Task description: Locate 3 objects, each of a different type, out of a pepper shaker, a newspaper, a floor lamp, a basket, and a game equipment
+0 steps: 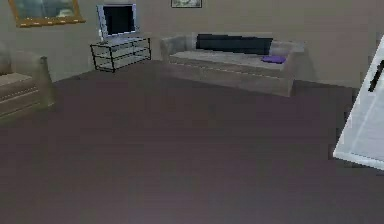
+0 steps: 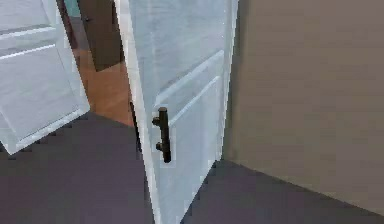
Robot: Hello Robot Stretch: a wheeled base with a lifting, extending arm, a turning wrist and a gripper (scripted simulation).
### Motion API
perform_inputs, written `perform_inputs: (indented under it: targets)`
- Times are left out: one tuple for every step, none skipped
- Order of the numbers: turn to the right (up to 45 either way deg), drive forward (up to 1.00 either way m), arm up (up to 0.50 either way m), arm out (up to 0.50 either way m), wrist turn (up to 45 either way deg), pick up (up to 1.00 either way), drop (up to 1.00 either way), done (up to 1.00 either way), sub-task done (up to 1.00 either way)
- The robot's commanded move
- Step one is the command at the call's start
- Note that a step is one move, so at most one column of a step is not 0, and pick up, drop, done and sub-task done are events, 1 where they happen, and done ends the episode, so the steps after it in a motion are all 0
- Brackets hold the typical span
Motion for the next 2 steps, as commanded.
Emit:
perform_inputs:
  targets:
    - [42.0, 0.0, 0.0, 0.0, 0.0, 0.0, 0.0, 0.0, 0.0]
    - [0.0, 0.95, 0.0, 0.0, 0.0, 0.0, 0.0, 0.0, 0.0]
